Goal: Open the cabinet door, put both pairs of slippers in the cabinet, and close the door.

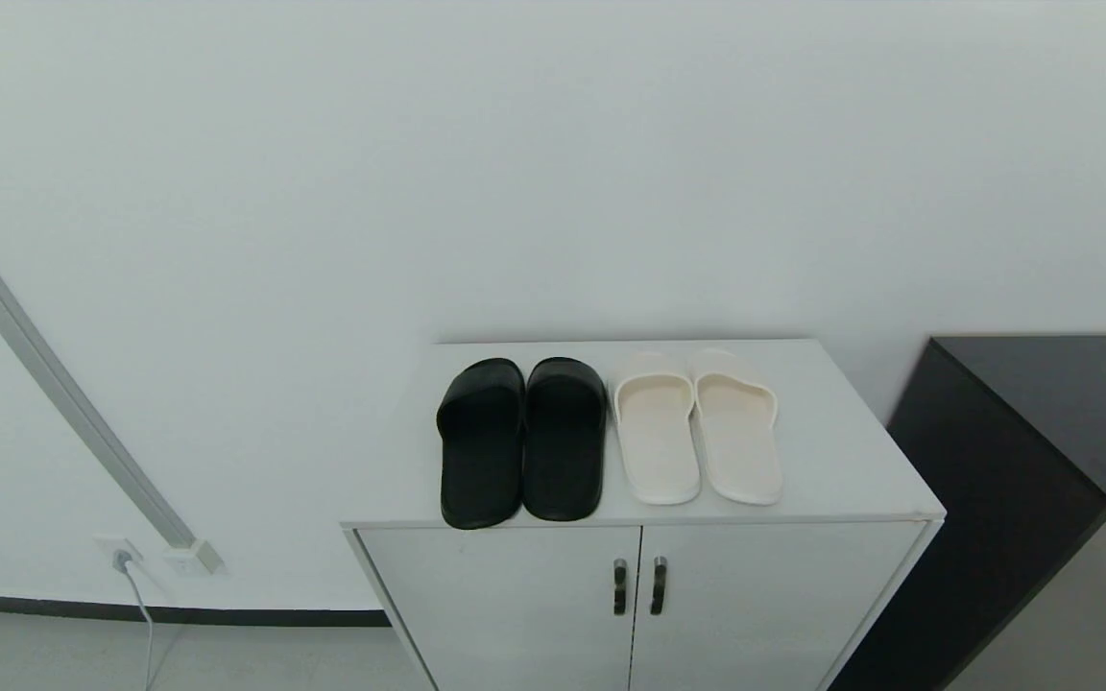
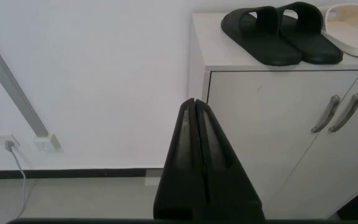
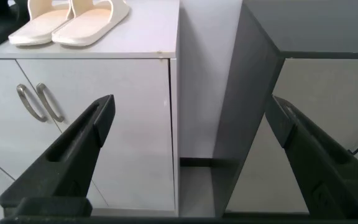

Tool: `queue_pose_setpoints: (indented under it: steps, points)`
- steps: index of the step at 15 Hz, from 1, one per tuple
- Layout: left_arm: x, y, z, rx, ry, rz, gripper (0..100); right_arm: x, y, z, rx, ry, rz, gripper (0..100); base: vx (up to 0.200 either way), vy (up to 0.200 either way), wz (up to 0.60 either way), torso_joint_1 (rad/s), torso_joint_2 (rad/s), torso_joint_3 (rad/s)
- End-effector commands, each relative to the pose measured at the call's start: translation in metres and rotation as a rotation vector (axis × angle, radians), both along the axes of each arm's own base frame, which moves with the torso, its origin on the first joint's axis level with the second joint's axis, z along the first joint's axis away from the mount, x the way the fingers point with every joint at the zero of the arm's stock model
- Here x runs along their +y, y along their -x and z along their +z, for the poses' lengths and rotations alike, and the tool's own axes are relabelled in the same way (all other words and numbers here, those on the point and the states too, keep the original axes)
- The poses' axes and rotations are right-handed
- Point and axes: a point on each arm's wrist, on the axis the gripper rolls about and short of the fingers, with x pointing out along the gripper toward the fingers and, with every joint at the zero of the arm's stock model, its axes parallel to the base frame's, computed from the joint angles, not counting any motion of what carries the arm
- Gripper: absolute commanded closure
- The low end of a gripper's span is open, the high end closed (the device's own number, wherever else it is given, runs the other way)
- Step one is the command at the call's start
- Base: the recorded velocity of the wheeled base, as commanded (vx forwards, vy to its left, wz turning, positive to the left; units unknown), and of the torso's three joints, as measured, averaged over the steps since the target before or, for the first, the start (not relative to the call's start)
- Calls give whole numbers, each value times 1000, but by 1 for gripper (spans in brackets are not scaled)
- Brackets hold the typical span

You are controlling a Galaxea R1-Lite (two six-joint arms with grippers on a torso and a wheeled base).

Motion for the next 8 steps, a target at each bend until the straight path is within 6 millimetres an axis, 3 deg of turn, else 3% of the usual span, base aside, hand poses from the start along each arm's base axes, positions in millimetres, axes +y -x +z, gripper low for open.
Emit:
queue_pose_setpoints:
  steps: [1,6,7,8]
  points:
    - [0,0,0,0,2,1,100,0,0,0,2,-1,2,0,0,0,0,0,0,0]
    - [0,0,0,0,6,1,100,0,2,7,-28,43,-12,0,0,0,0,0,0,0]
    - [0,0,0,0,11,1,100,-1,12,53,-128,-43,-11,0,0,0,0,0,0,0]
    - [0,0,0,-1,17,1,100,-1,15,72,-144,-105,-10,0,0,0,0,0,0,0]
